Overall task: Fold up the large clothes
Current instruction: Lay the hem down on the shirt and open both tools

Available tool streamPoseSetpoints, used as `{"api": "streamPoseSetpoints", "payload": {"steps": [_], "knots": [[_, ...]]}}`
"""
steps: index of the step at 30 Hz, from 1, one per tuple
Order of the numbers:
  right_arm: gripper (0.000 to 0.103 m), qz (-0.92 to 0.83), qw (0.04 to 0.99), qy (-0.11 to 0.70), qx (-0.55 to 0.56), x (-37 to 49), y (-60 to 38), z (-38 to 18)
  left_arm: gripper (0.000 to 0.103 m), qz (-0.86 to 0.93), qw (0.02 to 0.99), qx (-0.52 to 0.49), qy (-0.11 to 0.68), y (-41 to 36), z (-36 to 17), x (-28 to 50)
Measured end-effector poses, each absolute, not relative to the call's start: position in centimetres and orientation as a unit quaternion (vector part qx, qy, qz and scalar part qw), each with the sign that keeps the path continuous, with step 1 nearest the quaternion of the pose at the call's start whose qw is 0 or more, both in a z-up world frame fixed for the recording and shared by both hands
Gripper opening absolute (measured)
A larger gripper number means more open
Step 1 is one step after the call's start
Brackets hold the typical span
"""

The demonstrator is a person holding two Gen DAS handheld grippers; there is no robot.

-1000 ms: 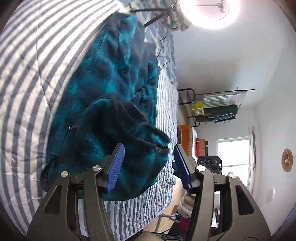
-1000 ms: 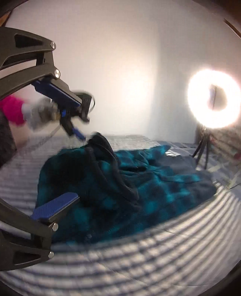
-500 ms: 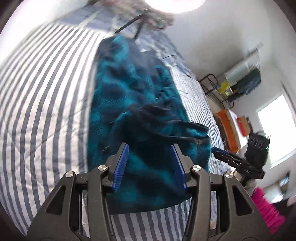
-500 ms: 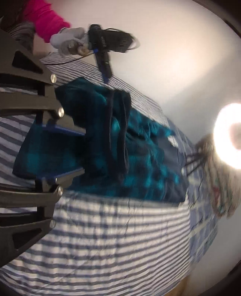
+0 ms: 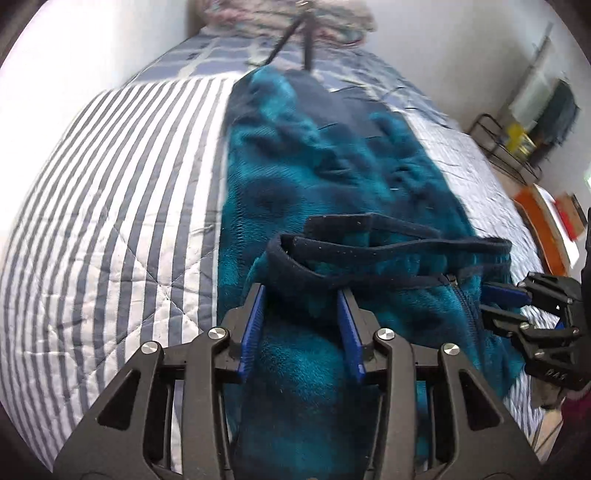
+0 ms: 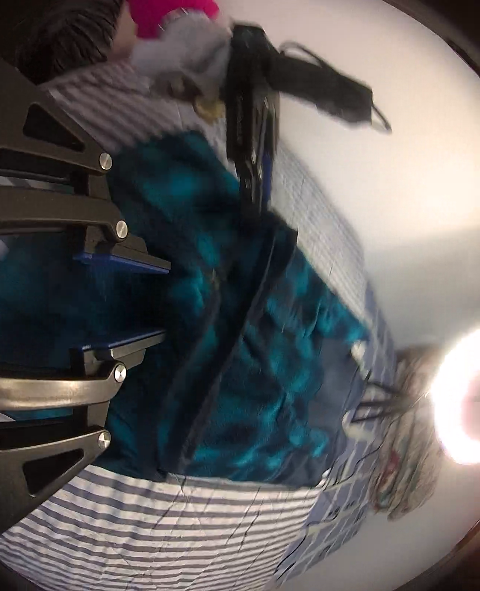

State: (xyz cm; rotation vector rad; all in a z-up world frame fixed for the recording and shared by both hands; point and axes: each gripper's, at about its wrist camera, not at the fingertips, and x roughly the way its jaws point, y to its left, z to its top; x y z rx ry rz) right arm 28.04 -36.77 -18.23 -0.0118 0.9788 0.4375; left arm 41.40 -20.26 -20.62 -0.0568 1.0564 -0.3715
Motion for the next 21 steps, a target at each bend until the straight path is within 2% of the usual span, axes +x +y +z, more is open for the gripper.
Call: {"api": "streamPoseSetpoints", "payload": {"steps": [3, 7, 11, 13, 16, 18, 20, 21], "knots": [[0.025, 0.193, 0.848, 0.493, -0.026, 29.9, -36.4, -20.9, 0.042, -0.164, 0.851, -0.021, 0.498, -20.7, -21.6, 41.9], [0.025, 0.195, 0.847, 0.494, -0.009, 29.9, -37.0, -20.0, 0.042, -0.178, 0.849, -0.061, 0.494, -19.2, -20.2, 41.5], [0.03, 0.189, 0.867, 0.461, 0.022, 27.6, -39.3, -17.3, 0.042, -0.209, 0.847, -0.111, 0.476, -16.5, -17.4, 39.8], [0.031, 0.166, 0.878, 0.448, 0.023, 26.6, -40.6, -16.6, 0.042, -0.212, 0.85, -0.097, 0.473, -16.1, -17.1, 38.7], [0.039, 0.114, 0.885, 0.45, 0.03, 26.3, -42.5, -17.0, 0.042, -0.216, 0.835, -0.099, 0.496, -15.8, -18.0, 37.9], [0.04, 0.106, 0.883, 0.455, 0.056, 26.5, -43.8, -17.5, 0.042, -0.201, 0.828, -0.088, 0.516, -16.0, -19.5, 37.4], [0.04, 0.108, 0.881, 0.456, 0.072, 26.9, -44.3, -17.9, 0.031, -0.191, 0.82, -0.088, 0.532, -16.0, -20.9, 37.0], [0.04, 0.109, 0.88, 0.457, 0.073, 27.1, -44.1, -18.1, 0.03, -0.188, 0.816, -0.094, 0.538, -15.8, -21.5, 36.7]]}}
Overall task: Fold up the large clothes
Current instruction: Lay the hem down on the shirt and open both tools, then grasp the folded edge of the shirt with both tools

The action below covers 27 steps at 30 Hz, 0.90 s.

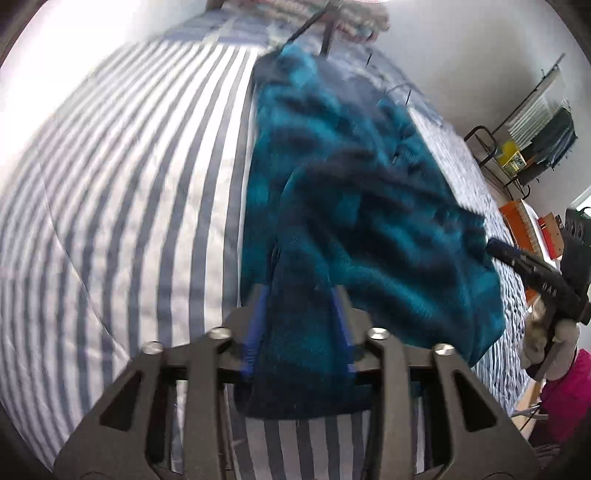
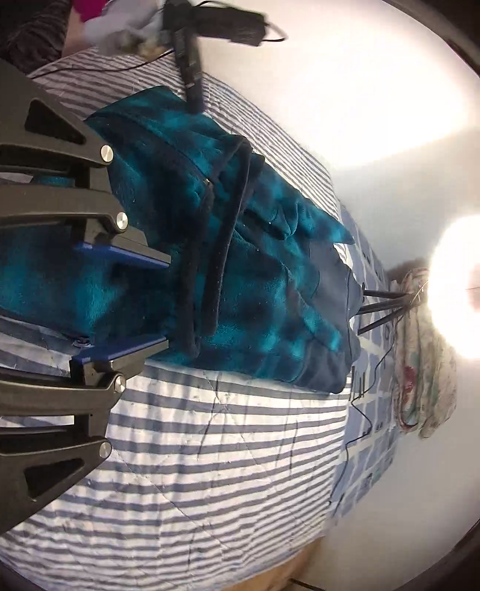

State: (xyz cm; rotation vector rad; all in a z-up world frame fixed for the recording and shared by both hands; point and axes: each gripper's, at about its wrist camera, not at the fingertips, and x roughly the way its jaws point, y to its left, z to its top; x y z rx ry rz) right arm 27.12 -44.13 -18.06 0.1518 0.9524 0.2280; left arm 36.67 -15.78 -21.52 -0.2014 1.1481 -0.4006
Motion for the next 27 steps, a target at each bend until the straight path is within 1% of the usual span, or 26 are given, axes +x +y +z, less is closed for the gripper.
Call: {"api": "streamPoseSetpoints", "payload": {"steps": [5, 8, 13, 14, 15, 17, 21, 24, 27], "knots": [[0.038, 0.108, 0.878, 0.464, 0.032, 29.1, -42.2, -19.6, 0.03, -0.173, 0.831, -0.09, 0.521, -15.5, -22.6, 35.1], [0.039, 0.092, 0.866, 0.492, -0.002, 30.4, -41.4, -21.9, 0.03, -0.175, 0.83, -0.09, 0.521, -15.3, -21.9, 35.1], [0.041, 0.084, 0.87, 0.486, -0.004, 29.8, -41.8, -18.9, 0.03, -0.161, 0.862, -0.063, 0.476, -14.6, -17.8, 35.4], [0.043, 0.079, 0.875, 0.477, -0.008, 29.5, -42.0, -18.0, 0.031, -0.162, 0.869, -0.07, 0.462, -14.2, -16.3, 35.9], [0.048, 0.075, 0.881, 0.468, -0.01, 29.2, -42.2, -17.1, 0.031, -0.165, 0.872, -0.078, 0.455, -14.0, -15.2, 36.4], [0.052, 0.075, 0.895, 0.441, -0.003, 28.8, -42.9, -15.1, 0.031, -0.17, 0.874, -0.09, 0.445, -13.8, -13.4, 37.9], [0.052, 0.075, 0.912, 0.403, -0.001, 29.2, -44.0, -11.8, 0.032, -0.17, 0.879, -0.093, 0.435, -14.0, -10.7, 41.8], [0.052, 0.074, 0.913, 0.401, -0.002, 30.3, -44.7, -10.6, 0.032, -0.159, 0.885, -0.111, 0.423, -14.0, -9.4, 44.7], [0.052, 0.069, 0.912, 0.403, 0.005, 31.2, -45.5, -9.8, 0.031, -0.164, 0.893, -0.083, 0.412, -14.5, -7.7, 46.7]]}}
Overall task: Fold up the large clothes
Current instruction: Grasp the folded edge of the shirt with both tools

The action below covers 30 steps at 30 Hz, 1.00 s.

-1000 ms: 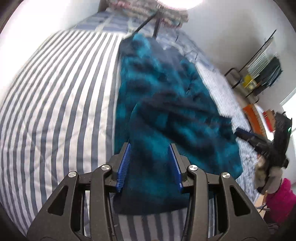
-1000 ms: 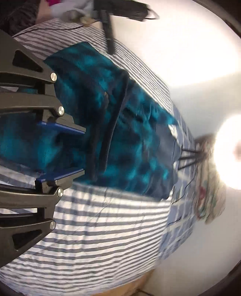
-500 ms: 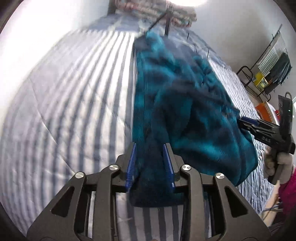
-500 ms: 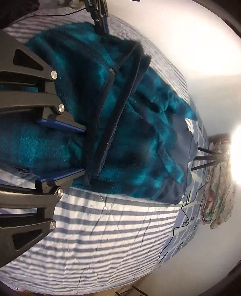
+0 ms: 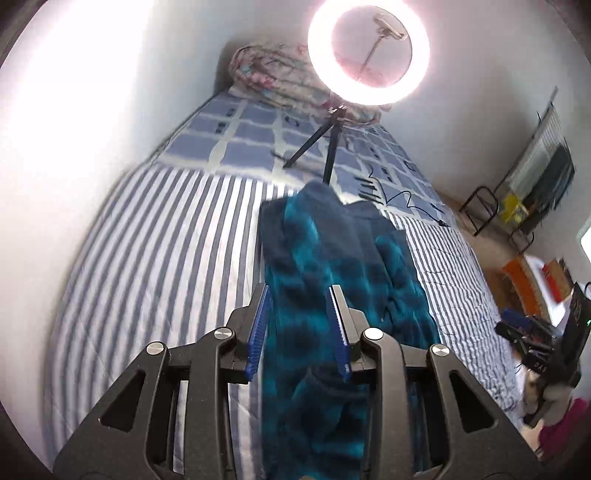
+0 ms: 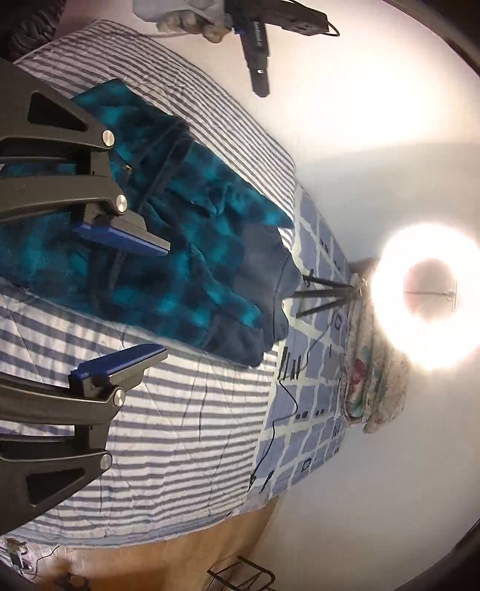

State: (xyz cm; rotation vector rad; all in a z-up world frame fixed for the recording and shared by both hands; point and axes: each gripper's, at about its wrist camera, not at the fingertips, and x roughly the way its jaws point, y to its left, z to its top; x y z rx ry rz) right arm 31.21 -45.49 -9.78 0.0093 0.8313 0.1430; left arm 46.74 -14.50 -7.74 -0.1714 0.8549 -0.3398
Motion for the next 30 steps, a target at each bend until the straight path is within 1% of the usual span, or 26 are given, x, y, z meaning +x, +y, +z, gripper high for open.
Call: {"api": "streamPoseSetpoints", "payload": {"steps": [2, 4, 6, 8, 12, 15, 20, 26, 30], "knots": [[0.052, 0.064, 0.914, 0.401, 0.003, 31.6, -46.0, -9.0, 0.032, -0.16, 0.904, -0.05, 0.393, -14.7, -6.1, 48.1], [0.049, 0.059, 0.916, 0.397, 0.0, 31.8, -46.5, -8.2, 0.032, -0.157, 0.91, -0.041, 0.383, -14.5, -5.0, 49.3], [0.04, 0.058, 0.915, 0.399, 0.0, 32.8, -47.2, -7.3, 0.032, -0.159, 0.912, -0.04, 0.377, -14.3, -4.0, 51.3], [0.036, 0.061, 0.914, 0.401, 0.007, 34.2, -48.0, -6.8, 0.032, -0.163, 0.91, -0.037, 0.379, -14.6, -4.3, 53.0], [0.032, 0.056, 0.914, 0.401, 0.009, 36.8, -49.0, -7.5, 0.032, -0.176, 0.898, -0.03, 0.402, -15.7, -7.7, 56.5], [0.03, 0.059, 0.908, 0.413, 0.023, 39.4, -49.5, -9.9, 0.031, -0.176, 0.89, -0.029, 0.419, -16.5, -11.0, 58.8], [0.03, 0.064, 0.902, 0.425, 0.033, 43.4, -49.2, -14.2, 0.031, -0.184, 0.874, -0.036, 0.448, -18.4, -16.9, 63.2], [0.029, 0.083, 0.892, 0.443, 0.039, 48.2, -47.4, -19.3, 0.031, -0.211, 0.859, 0.005, 0.467, -23.2, -21.7, 65.7], [0.03, 0.098, 0.881, 0.463, 0.013, 50.4, -45.3, -22.1, 0.031, -0.199, 0.849, 0.045, 0.488, -25.7, -24.8, 66.4]]}}
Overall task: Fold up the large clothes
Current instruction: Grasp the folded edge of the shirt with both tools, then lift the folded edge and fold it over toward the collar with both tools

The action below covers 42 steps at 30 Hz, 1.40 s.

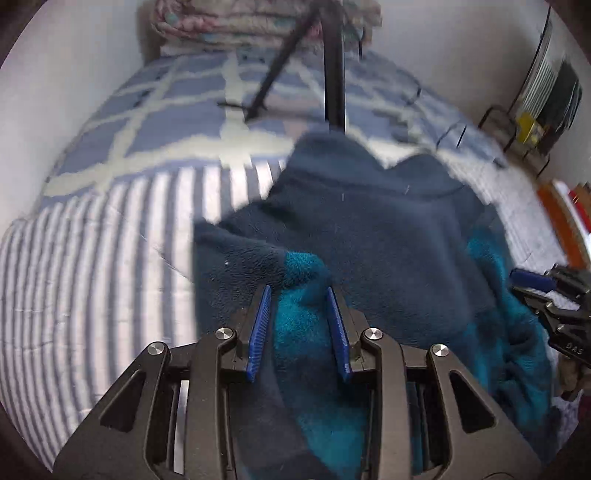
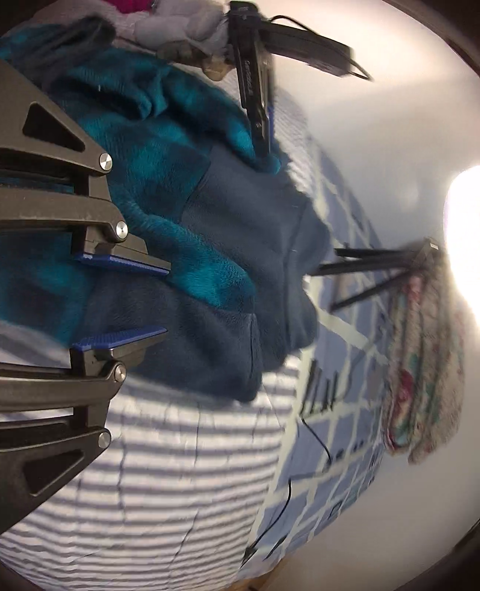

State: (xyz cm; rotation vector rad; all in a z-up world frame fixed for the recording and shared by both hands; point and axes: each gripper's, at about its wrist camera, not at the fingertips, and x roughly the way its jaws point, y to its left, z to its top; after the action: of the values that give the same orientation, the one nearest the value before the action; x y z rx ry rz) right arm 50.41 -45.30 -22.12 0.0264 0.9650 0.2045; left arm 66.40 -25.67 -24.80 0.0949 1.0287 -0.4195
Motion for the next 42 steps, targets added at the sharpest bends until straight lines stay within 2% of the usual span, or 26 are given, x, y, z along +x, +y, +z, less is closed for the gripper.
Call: {"api": "streamPoseSetpoints", "payload": {"steps": [3, 8, 9, 10, 11, 12, 13, 19, 25, 28, 30, 31, 32, 33, 34, 36, 42], "knots": [[0.031, 0.097, 0.878, 0.468, 0.009, 51.1, -44.7, -23.5, 0.031, -0.198, 0.861, 0.059, 0.464, -26.1, -25.1, 65.8], [0.033, 0.101, 0.876, 0.471, 0.013, 51.1, -44.9, -22.9, 0.034, -0.206, 0.856, 0.008, 0.474, -23.9, -23.2, 66.1], [0.037, 0.109, 0.879, 0.464, 0.029, 50.9, -45.6, -22.2, 0.037, -0.21, 0.86, -0.015, 0.465, -22.8, -22.3, 66.1], [0.04, 0.113, 0.883, 0.453, 0.041, 50.6, -46.2, -21.5, 0.046, -0.212, 0.862, -0.031, 0.46, -22.2, -21.8, 66.2], [0.051, 0.115, 0.89, 0.438, 0.054, 50.2, -47.0, -20.7, 0.053, -0.215, 0.865, -0.058, 0.45, -20.9, -21.0, 66.2], [0.063, 0.113, 0.896, 0.424, 0.069, 49.8, -48.1, -20.0, 0.054, -0.214, 0.866, -0.083, 0.444, -19.6, -20.5, 66.5], [0.066, 0.11, 0.899, 0.416, 0.082, 49.6, -49.0, -19.7, 0.054, -0.209, 0.864, -0.102, 0.447, -18.5, -20.4, 67.0], [0.067, 0.08, 0.886, 0.421, 0.176, 50.5, -54.1, -21.3, 0.054, -0.196, 0.826, -0.197, 0.49, -15.0, -22.8, 69.7], [0.065, 0.09, 0.866, 0.418, 0.259, 52.6, -56.2, -23.4, 0.054, -0.196, 0.82, -0.155, 0.515, -17.9, -24.9, 70.1], [0.064, 0.096, 0.859, 0.419, 0.276, 53.8, -56.2, -24.1, 0.054, -0.193, 0.833, -0.124, 0.503, -19.2, -25.0, 69.8], [0.062, 0.094, 0.857, 0.427, 0.274, 54.7, -55.6, -24.6, 0.051, -0.191, 0.837, -0.12, 0.498, -19.9, -25.0, 69.9], [0.06, 0.095, 0.855, 0.431, 0.273, 55.2, -55.2, -24.8, 0.037, -0.192, 0.837, -0.119, 0.498, -20.1, -25.1, 70.1], [0.052, 0.099, 0.854, 0.434, 0.271, 55.6, -54.8, -25.0, 0.018, -0.191, 0.838, -0.114, 0.498, -20.5, -25.2, 70.1], [0.034, 0.105, 0.852, 0.437, 0.268, 55.8, -54.3, -25.0, 0.013, -0.187, 0.841, -0.106, 0.497, -20.7, -25.2, 70.1], [0.028, 0.111, 0.85, 0.443, 0.263, 56.0, -53.9, -25.1, 0.01, -0.186, 0.844, -0.098, 0.494, -21.0, -25.1, 70.0], [0.009, 0.106, 0.857, 0.447, 0.234, 56.2, -52.7, -24.6, 0.008, -0.189, 0.85, -0.092, 0.484, -21.3, -24.6, 69.6], [0.006, 0.102, 0.88, 0.424, 0.19, 54.8, -51.6, -20.9, 0.006, -0.205, 0.861, -0.12, 0.45, -20.3, -20.9, 68.0]]}}
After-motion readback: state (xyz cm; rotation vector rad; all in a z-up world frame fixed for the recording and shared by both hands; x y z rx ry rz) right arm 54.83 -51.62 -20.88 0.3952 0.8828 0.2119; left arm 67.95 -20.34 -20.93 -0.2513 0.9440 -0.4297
